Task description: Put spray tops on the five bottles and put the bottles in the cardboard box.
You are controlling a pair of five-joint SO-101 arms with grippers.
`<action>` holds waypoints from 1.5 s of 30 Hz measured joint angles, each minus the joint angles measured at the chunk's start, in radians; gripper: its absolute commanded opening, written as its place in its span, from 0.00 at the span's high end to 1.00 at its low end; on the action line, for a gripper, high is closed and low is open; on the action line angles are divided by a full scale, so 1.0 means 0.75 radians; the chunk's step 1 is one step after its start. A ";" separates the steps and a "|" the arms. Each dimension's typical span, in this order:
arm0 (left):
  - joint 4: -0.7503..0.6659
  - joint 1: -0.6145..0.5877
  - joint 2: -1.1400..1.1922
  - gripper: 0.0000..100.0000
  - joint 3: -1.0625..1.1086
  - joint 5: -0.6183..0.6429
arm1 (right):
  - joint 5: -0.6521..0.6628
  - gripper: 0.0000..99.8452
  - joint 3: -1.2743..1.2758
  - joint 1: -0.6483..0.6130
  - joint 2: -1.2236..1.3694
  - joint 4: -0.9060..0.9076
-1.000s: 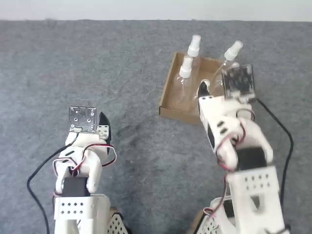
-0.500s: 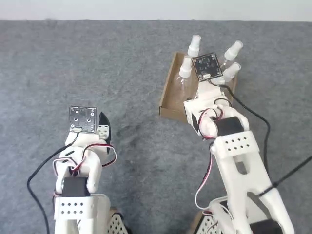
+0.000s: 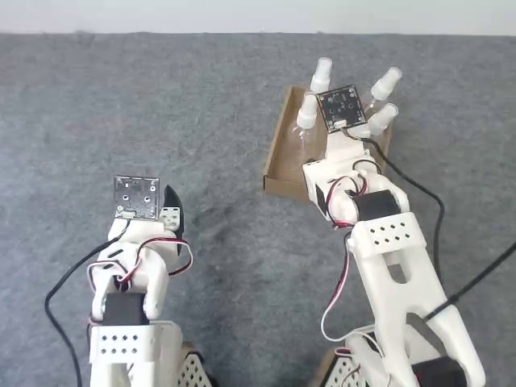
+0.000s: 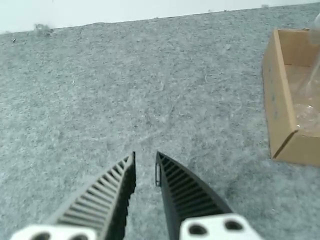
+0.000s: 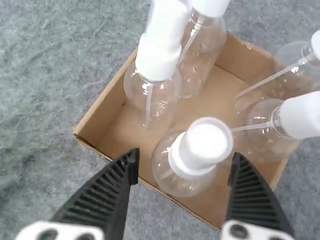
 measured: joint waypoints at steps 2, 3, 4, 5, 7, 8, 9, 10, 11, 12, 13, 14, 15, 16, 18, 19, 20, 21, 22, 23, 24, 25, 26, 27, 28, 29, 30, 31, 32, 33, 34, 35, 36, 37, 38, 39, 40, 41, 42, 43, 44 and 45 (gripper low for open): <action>0.000 0.000 0.000 0.94 0.000 0.000 | 0.000 0.76 0.000 0.000 0.000 0.000; 0.000 0.000 0.000 0.94 0.000 0.000 | 0.000 0.76 0.000 0.000 0.000 0.000; 0.000 0.000 0.000 0.94 0.000 0.000 | 0.000 0.76 0.000 0.000 0.000 0.000; 0.000 0.000 0.000 0.94 0.000 0.000 | 0.000 0.76 0.000 0.002 0.000 0.000; 0.000 0.000 0.000 0.94 0.000 0.000 | 0.000 0.76 0.006 0.002 0.000 -0.043; 0.000 0.000 0.000 0.94 0.000 0.000 | 0.000 0.76 0.016 0.002 0.000 -0.076; 0.000 0.000 0.000 0.94 0.000 0.000 | 0.000 0.76 0.039 0.000 0.000 -0.110; 0.000 0.000 0.000 0.94 0.000 0.000 | 0.000 0.76 0.065 -0.002 0.000 -0.141; 0.000 0.000 0.000 0.94 0.000 0.000 | 0.000 0.76 0.088 -0.002 0.000 -0.168; 0.000 0.000 0.000 0.94 0.000 0.000 | 0.000 0.76 0.100 -0.002 0.000 -0.194; 0.000 0.000 0.000 0.94 0.000 0.000 | 0.000 0.76 0.113 0.000 0.000 -0.215; 0.000 0.000 0.000 0.94 0.000 0.000 | 0.000 0.76 0.121 0.000 0.000 -0.227; 0.000 0.000 0.000 0.94 0.000 0.000 | 0.000 0.76 0.131 0.000 0.000 -0.233; 0.000 0.000 0.000 0.94 0.000 0.000 | 0.000 0.76 0.137 0.000 0.000 -0.239; 0.000 0.000 0.000 0.94 0.000 0.000 | 0.000 0.76 0.149 0.000 0.000 -0.241; 0.000 0.000 0.000 0.94 0.000 0.000 | 0.000 0.76 0.149 0.000 0.000 -0.243; 0.000 0.000 0.000 0.94 0.000 0.000 | 0.000 0.76 0.149 0.000 0.000 -0.243; 0.000 0.000 0.000 0.94 0.000 0.000 | 0.000 0.76 0.149 0.000 0.000 -0.243; 0.000 0.000 0.000 0.94 0.000 0.000 | 0.000 0.76 0.149 0.000 0.000 -0.243; 0.000 0.000 0.000 0.94 0.000 0.000 | 0.000 0.76 0.149 0.000 0.000 -0.243; 0.000 0.000 0.000 0.94 0.000 0.000 | 0.000 0.76 0.149 0.000 0.000 -0.243; 0.000 0.000 0.000 0.94 0.000 0.000 | 0.000 0.76 0.149 0.000 0.000 -0.243; 0.000 0.000 0.000 0.94 0.000 0.000 | 0.000 0.76 0.149 0.000 0.000 -0.243; 0.000 0.000 0.000 0.94 0.000 0.000 | 0.000 0.76 0.155 0.000 0.000 -0.243; 0.000 0.000 0.000 0.94 0.000 0.000 | 0.000 0.76 0.170 0.000 0.000 -0.243; 0.000 0.000 0.000 0.94 0.000 0.000 | 0.000 0.76 0.178 -0.002 0.000 -0.243; 0.000 0.000 0.000 0.94 0.000 0.000 | 0.000 0.76 0.182 -0.002 0.000 -0.243; 0.000 0.000 0.000 0.94 0.000 0.000 | 0.000 0.76 0.182 0.000 -0.004 -0.243; 0.000 0.000 0.000 0.94 0.000 0.000 | 0.000 0.76 0.182 0.000 -0.008 -0.243; 0.000 0.000 0.000 0.94 0.000 0.000 | 0.000 0.76 0.182 0.000 -0.014 -0.243; 0.000 0.000 0.000 0.94 0.000 0.000 | 0.000 0.76 0.182 0.000 -0.023 -0.243; 0.000 0.000 0.000 0.94 0.000 0.000 | 0.000 0.76 0.182 0.000 -0.035 -0.243; 0.000 0.000 0.000 0.94 0.000 0.000 | 0.000 0.76 0.182 0.000 -0.049 -0.243; 0.000 0.000 0.000 0.94 0.000 0.000 | 0.000 0.76 0.182 0.000 -0.068 -0.243; 0.000 0.000 0.000 0.94 0.000 0.000 | 0.000 0.76 0.182 0.000 -0.086 -0.243; 0.000 0.000 0.000 0.94 0.000 0.000 | 0.000 0.76 0.180 0.000 -0.110 -0.243; 0.000 0.000 0.000 0.94 0.000 0.000 | 0.000 0.76 0.178 0.000 -0.133 -0.243; 0.000 0.000 0.000 0.94 0.000 0.000 | 0.000 0.76 0.176 0.000 -0.162 -0.243; 0.000 0.000 0.000 0.94 0.000 0.000 | 0.000 0.76 0.172 0.002 -0.190 -0.229; 0.000 0.000 0.000 0.94 0.000 0.000 | 0.000 0.76 0.160 0.006 -0.219 -0.211; 0.000 0.000 0.000 0.94 0.000 0.000 | 0.000 0.76 0.139 0.014 -0.245 -0.186; 0.000 0.000 0.000 0.94 0.000 0.000 | 0.000 0.76 0.117 0.025 -0.274 -0.160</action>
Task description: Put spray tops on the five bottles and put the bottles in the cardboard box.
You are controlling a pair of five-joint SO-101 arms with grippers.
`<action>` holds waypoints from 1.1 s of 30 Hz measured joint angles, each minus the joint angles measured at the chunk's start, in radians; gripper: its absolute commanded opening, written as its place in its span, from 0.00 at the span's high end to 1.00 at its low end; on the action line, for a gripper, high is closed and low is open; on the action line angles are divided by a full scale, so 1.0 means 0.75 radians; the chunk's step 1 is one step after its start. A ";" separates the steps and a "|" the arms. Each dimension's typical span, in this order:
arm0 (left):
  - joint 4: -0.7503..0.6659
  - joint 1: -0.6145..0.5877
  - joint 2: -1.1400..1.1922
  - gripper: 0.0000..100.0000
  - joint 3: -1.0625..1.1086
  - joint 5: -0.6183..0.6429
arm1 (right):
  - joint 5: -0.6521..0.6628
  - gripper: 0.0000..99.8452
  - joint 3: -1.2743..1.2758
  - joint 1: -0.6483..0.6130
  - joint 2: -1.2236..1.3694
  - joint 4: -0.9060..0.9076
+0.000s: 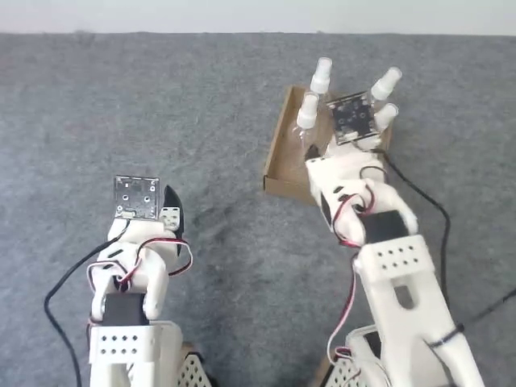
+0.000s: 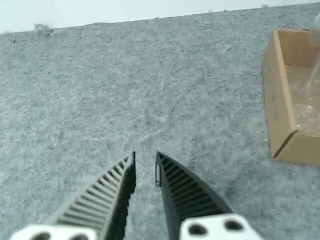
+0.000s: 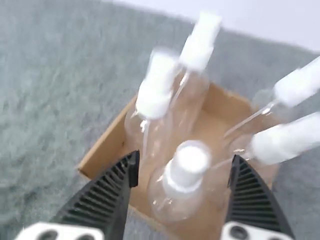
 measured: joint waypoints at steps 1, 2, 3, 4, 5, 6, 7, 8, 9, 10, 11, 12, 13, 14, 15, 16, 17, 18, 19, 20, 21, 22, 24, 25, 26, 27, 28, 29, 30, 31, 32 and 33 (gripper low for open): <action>0.000 0.000 0.000 0.94 0.000 0.000 | 0.000 0.76 -0.023 0.014 -0.029 0.025; 0.000 0.000 0.000 0.94 0.000 0.000 | 0.000 0.76 -0.047 0.027 -0.055 0.049; 0.000 0.000 0.000 0.94 0.000 0.000 | 0.000 0.76 -0.080 0.045 -0.080 0.072; 0.000 0.000 0.000 0.94 0.000 0.000 | 0.000 0.77 -0.108 0.065 -0.106 0.094; 0.000 0.000 0.000 0.94 0.000 0.000 | 0.000 0.77 -0.143 0.090 -0.129 0.115; 0.000 0.000 0.000 0.94 0.000 0.000 | 0.000 0.77 -0.178 0.119 -0.147 0.131; 0.000 0.000 0.000 0.94 0.000 0.000 | 0.000 0.77 -0.211 0.151 -0.158 0.143; 0.000 0.000 0.000 0.94 0.000 0.000 | 0.000 0.77 -0.237 0.186 -0.166 0.151; 0.000 0.000 0.000 0.94 0.000 0.000 | -0.002 0.78 -0.256 0.221 -0.170 0.151; 0.000 0.000 0.000 0.94 0.000 0.000 | -0.008 0.80 -0.268 0.256 -0.172 0.151; 0.000 0.000 0.000 0.94 0.000 0.000 | -0.045 0.83 -0.272 0.286 -0.172 0.151; 0.000 0.000 0.000 0.94 0.000 0.000 | -0.094 0.85 -0.272 0.313 -0.172 0.151; 0.000 0.000 0.000 0.94 0.000 0.000 | -0.145 0.86 -0.272 0.338 -0.172 0.151; 0.000 0.000 0.000 0.94 0.000 0.000 | -0.192 0.86 -0.272 0.360 -0.172 0.151; 0.000 0.000 0.000 0.94 0.000 0.000 | -0.225 0.86 -0.272 0.368 -0.162 0.143; 0.000 0.000 0.000 0.94 0.000 0.000 | -0.241 0.85 -0.274 0.370 -0.139 0.129; 0.000 0.000 0.000 0.94 0.000 0.000 | -0.245 0.84 -0.274 0.364 -0.104 0.113; 0.000 0.000 0.000 0.94 0.000 0.000 | -0.245 0.83 -0.274 0.358 -0.061 0.098; 0.000 0.000 0.000 0.94 0.000 0.000 | -0.245 0.83 -0.274 0.358 -0.014 0.084; 0.000 0.000 0.000 0.94 0.000 0.000 | -0.243 0.82 -0.280 0.360 0.035 0.076; 0.000 0.000 0.000 0.94 0.000 0.000 | -0.233 0.82 -0.293 0.360 0.090 0.072; 0.000 0.000 0.000 0.94 0.000 0.000 | -0.229 0.82 -0.303 0.356 0.137 0.065; 0.000 0.000 0.000 0.94 0.000 0.000 | -0.221 0.82 -0.321 0.344 0.223 0.063; 0.000 0.000 0.000 0.94 0.000 0.000 | -0.219 0.82 -0.325 0.342 0.258 0.063; 0.000 0.000 0.000 0.94 0.000 0.000 | -0.217 0.82 -0.325 0.340 0.286 0.063; 0.000 0.000 0.000 0.94 0.000 0.000 | -0.215 0.82 -0.325 0.340 0.307 0.063; 0.000 0.000 0.000 0.94 0.000 0.000 | -0.215 0.82 -0.325 0.344 0.323 0.063; 0.000 0.000 0.000 0.94 0.000 0.000 | -0.215 0.82 -0.325 0.348 0.338 0.063; 0.000 -0.002 0.000 0.94 0.000 0.000 | -0.215 0.82 -0.325 0.348 0.348 0.063; 0.000 -0.002 0.000 0.94 0.000 0.000 | -0.215 0.82 -0.325 0.348 0.364 0.063; 0.000 -0.002 0.000 0.94 0.000 0.000 | -0.215 0.82 -0.325 0.346 0.378 0.055; 0.000 0.000 0.000 0.94 0.000 0.000 | -0.215 0.83 -0.325 0.346 0.389 0.037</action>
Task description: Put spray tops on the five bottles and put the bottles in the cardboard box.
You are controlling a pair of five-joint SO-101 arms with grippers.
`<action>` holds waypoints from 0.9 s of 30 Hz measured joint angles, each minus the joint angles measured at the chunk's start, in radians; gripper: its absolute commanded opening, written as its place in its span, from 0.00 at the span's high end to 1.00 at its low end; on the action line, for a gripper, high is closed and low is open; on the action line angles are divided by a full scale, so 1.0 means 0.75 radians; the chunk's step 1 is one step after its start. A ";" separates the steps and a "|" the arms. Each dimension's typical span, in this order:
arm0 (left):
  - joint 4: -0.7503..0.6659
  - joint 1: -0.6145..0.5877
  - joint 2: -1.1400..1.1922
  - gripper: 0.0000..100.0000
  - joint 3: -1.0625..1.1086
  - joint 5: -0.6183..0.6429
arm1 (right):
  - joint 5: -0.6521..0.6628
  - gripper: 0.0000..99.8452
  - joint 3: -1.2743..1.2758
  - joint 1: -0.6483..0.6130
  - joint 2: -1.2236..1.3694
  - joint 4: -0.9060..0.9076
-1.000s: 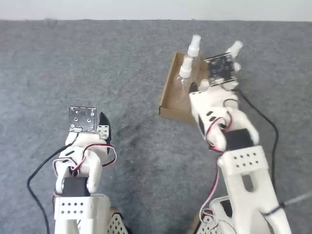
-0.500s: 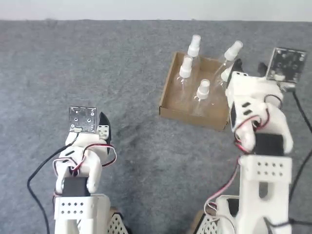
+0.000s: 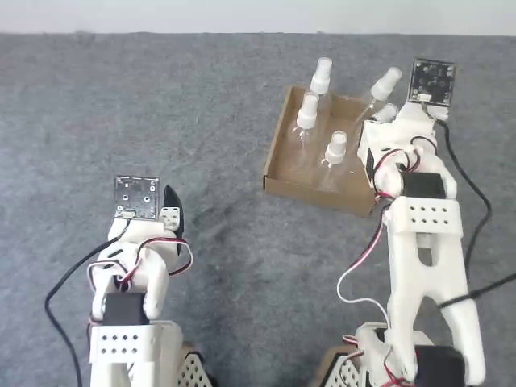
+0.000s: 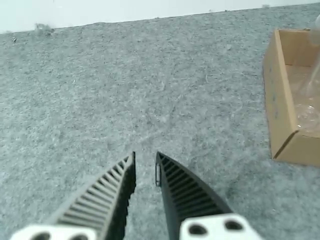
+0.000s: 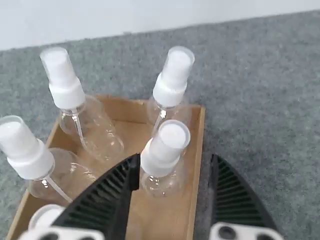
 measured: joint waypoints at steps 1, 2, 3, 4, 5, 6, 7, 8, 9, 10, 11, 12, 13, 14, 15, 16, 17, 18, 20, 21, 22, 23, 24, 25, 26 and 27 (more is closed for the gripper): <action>0.000 0.000 0.000 0.94 0.000 0.000 | 0.000 0.83 0.000 0.000 0.014 -0.020; 0.000 0.000 0.000 0.94 0.000 0.000 | 0.000 0.83 0.000 0.000 0.025 -0.045; 0.000 0.000 0.000 0.94 0.000 0.000 | 0.000 0.83 0.000 0.000 0.035 -0.072; 0.000 0.000 0.000 0.94 0.000 0.000 | 0.000 0.83 0.000 0.000 0.047 -0.092; 0.000 0.000 0.000 0.94 0.000 0.000 | 0.000 0.83 0.000 0.002 0.055 -0.108; 0.000 0.000 0.000 0.94 0.000 0.000 | 0.000 0.83 0.000 0.002 0.063 -0.125; 0.000 0.000 0.000 0.94 0.000 0.000 | 0.000 0.83 0.000 0.002 0.078 -0.139; 0.000 0.000 0.000 0.94 0.000 0.000 | 0.000 0.83 0.000 0.002 0.088 -0.151; 0.000 0.000 0.000 0.94 0.000 0.000 | 0.000 0.83 0.000 0.002 0.102 -0.162; 0.000 0.000 0.000 0.94 0.000 0.000 | 0.000 0.83 0.000 0.000 0.117 -0.166; 0.000 0.000 0.000 0.94 0.000 0.000 | 0.010 0.85 0.000 0.000 0.127 -0.168; 0.000 0.000 0.000 0.94 0.000 0.000 | 0.035 0.87 0.000 0.000 0.137 -0.174; 0.000 0.000 0.000 0.94 0.000 0.000 | 0.068 0.90 0.000 0.000 0.145 -0.176; 0.000 0.000 0.000 0.94 0.000 0.000 | 0.100 0.92 0.000 0.002 0.145 -0.176; 0.000 0.000 0.000 0.94 0.000 0.000 | 0.133 0.94 0.000 0.002 0.145 -0.176; 0.000 0.000 0.000 0.94 0.000 0.000 | 0.164 0.95 0.000 0.002 0.145 -0.176; 0.000 0.000 0.000 0.94 0.000 0.000 | 0.194 0.96 0.000 0.002 0.145 -0.176; 0.000 0.000 0.000 0.94 0.000 0.000 | 0.227 0.96 0.000 0.000 0.145 -0.176; 0.000 0.000 0.000 0.94 0.000 0.000 | 0.293 0.96 0.000 -0.006 0.145 -0.176; 0.000 -0.002 0.000 0.94 0.000 0.000 | 0.321 0.96 0.000 -0.008 0.145 -0.176; 0.000 -0.002 0.000 0.94 0.000 0.000 | 0.354 0.96 0.000 -0.008 0.145 -0.176; 0.000 -0.002 0.000 0.94 0.000 0.000 | 0.376 0.96 0.000 -0.006 0.145 -0.176; 0.000 -0.002 0.000 0.94 0.000 0.000 | 0.397 0.96 0.000 -0.006 0.145 -0.176; 0.000 0.000 0.000 0.94 0.000 0.000 | 0.415 0.96 0.000 -0.006 0.145 -0.176; 0.000 0.000 0.000 0.94 0.000 0.000 | 0.430 0.96 0.000 -0.006 0.145 -0.176; 0.000 0.000 0.000 0.94 0.000 0.000 | 0.440 0.96 0.000 -0.008 0.145 -0.176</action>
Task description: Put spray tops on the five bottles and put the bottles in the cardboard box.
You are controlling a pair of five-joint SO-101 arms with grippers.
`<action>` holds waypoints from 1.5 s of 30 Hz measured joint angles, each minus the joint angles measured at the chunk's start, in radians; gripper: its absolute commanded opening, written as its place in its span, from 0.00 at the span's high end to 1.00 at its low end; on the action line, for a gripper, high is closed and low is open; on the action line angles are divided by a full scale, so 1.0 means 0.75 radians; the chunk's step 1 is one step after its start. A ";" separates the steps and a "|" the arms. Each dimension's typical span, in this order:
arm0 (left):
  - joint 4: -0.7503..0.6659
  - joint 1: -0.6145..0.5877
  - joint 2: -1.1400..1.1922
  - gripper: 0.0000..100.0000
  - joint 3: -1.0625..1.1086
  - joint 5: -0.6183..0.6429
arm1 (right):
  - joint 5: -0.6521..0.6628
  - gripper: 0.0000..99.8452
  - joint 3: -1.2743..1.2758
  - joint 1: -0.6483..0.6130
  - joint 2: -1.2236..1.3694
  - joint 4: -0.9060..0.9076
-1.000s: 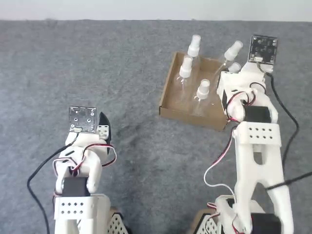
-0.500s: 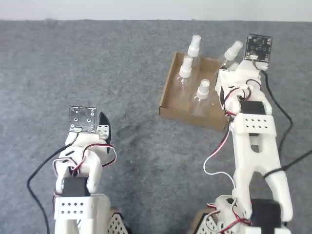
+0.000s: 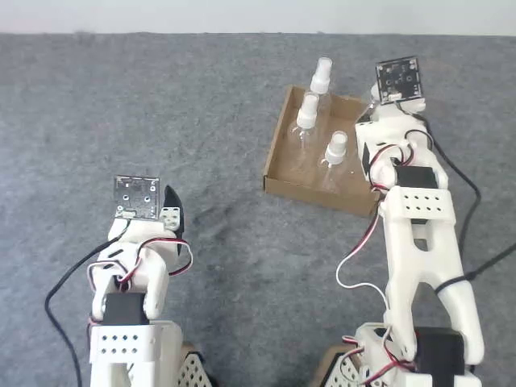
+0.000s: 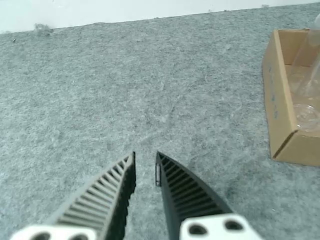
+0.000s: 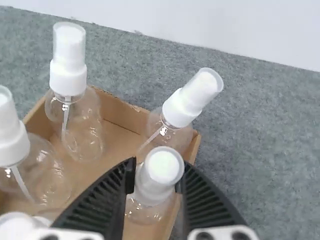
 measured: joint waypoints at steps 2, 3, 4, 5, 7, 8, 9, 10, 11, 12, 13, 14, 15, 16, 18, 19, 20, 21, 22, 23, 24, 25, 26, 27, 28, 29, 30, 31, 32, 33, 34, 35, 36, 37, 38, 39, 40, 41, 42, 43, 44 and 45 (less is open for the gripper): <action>0.000 0.000 0.000 0.94 0.000 0.000 | 0.012 0.96 0.000 0.000 0.000 0.000; 0.000 0.000 0.000 0.94 0.000 0.000 | 0.018 0.96 0.000 0.000 0.000 0.000; 0.000 0.000 0.000 0.94 0.000 0.000 | 0.025 0.96 0.000 0.000 0.000 0.000; 0.000 0.000 0.000 0.94 0.000 0.000 | 0.031 0.96 0.000 0.000 0.000 -0.002; 0.000 0.000 0.000 0.94 0.000 0.000 | 0.049 0.96 0.000 0.000 0.000 -0.027; 0.000 0.000 0.000 0.94 0.000 0.000 | 0.057 0.96 0.000 0.000 0.000 -0.045; 0.000 0.000 0.000 0.94 0.000 0.000 | 0.068 0.96 0.000 -0.002 0.000 -0.059; 0.000 0.000 0.000 0.94 0.000 0.000 | 0.078 0.96 0.000 -0.012 0.000 -0.070; 0.000 0.000 0.000 0.94 0.000 0.000 | 0.088 0.96 0.000 -0.023 0.000 -0.074; 0.000 0.000 0.000 0.94 0.000 0.000 | 0.100 0.96 0.000 -0.035 0.000 -0.076; 0.000 0.000 0.000 0.94 0.000 0.000 | 0.113 0.96 0.000 -0.049 0.000 -0.076; 0.000 0.000 0.000 0.94 0.000 0.000 | 0.127 0.96 0.000 -0.061 0.000 -0.076; 0.000 0.000 0.000 0.94 0.000 0.000 | 0.139 0.96 0.000 -0.074 0.000 -0.076; 0.000 0.000 0.000 0.94 0.000 0.000 | 0.147 0.96 0.000 -0.084 0.000 -0.076; 0.000 0.000 0.000 0.94 0.000 0.000 | 0.151 0.96 0.000 -0.092 0.000 -0.076; 0.000 0.000 0.000 0.94 0.000 0.000 | 0.151 0.96 0.000 -0.090 0.000 -0.076; 0.000 0.000 0.000 0.94 0.000 0.000 | 0.151 0.96 0.000 -0.086 0.000 -0.076; 0.000 0.000 0.000 0.94 0.000 0.000 | 0.151 0.96 0.000 -0.084 0.000 -0.076; 0.000 0.000 0.000 0.94 0.000 0.000 | 0.153 0.96 0.000 -0.082 0.000 -0.076; 0.000 0.000 0.000 0.94 0.000 0.000 | 0.153 0.96 0.000 -0.082 0.000 -0.076; 0.000 0.000 0.000 0.94 0.000 0.000 | 0.155 0.96 0.000 -0.080 0.000 -0.076; 0.000 0.000 0.000 0.94 0.000 0.000 | 0.155 0.96 0.000 -0.074 0.000 -0.076; 0.000 0.000 0.000 0.94 0.000 0.000 | 0.155 0.96 0.000 -0.059 0.000 -0.076; 0.000 0.000 0.000 0.94 0.000 0.000 | 0.155 0.96 0.000 -0.047 0.000 -0.076; 0.000 0.000 0.000 0.94 0.000 0.000 | 0.155 0.96 0.000 -0.037 0.000 -0.076; 0.000 0.000 0.000 0.94 0.000 0.000 | 0.155 0.96 0.000 -0.029 0.000 -0.076; 0.000 0.000 0.000 0.94 0.000 0.000 | 0.155 0.96 0.000 -0.029 0.000 -0.076; 0.000 0.000 0.000 0.94 0.000 0.000 | 0.155 0.96 0.000 -0.029 0.000 -0.076; 0.000 0.000 0.000 0.94 0.000 0.000 | 0.155 0.96 0.000 -0.033 0.000 -0.076; 0.000 0.000 0.000 0.94 0.000 0.000 | 0.155 0.96 0.000 -0.037 0.000 -0.076; 0.000 0.000 0.000 0.94 0.000 0.000 | 0.155 0.95 0.000 -0.037 0.000 -0.076; 0.000 0.000 0.000 0.94 0.000 0.000 | 0.155 0.93 0.000 -0.037 0.000 -0.076; 0.000 0.000 0.000 0.94 0.000 0.000 | 0.155 0.91 0.000 -0.035 0.000 -0.076; 0.000 0.000 0.000 0.94 0.000 0.000 | 0.155 0.87 0.000 -0.033 0.000 -0.076; 0.000 0.000 0.000 0.94 0.000 0.000 | 0.153 0.84 0.000 -0.033 0.000 -0.076; 0.000 0.000 0.000 0.94 0.000 0.000 | 0.151 0.80 0.000 -0.031 0.000 -0.076; 0.000 0.000 0.000 0.94 0.000 0.000 | 0.119 0.77 0.000 -0.031 0.000 -0.076; 0.000 0.000 0.000 0.94 0.000 0.000 | 0.076 0.74 0.000 -0.033 0.000 -0.076; 0.000 0.000 0.000 0.94 0.000 0.000 | 0.031 0.71 0.000 -0.035 0.000 -0.076; 0.000 0.000 0.000 0.94 0.000 0.000 | -0.004 0.69 0.000 -0.037 0.000 -0.076; 0.000 0.000 0.000 0.94 0.000 0.000 | -0.033 0.68 0.000 -0.037 0.000 -0.076; 0.000 0.000 0.000 0.94 0.000 0.000 | -0.047 0.67 0.000 -0.037 0.000 -0.076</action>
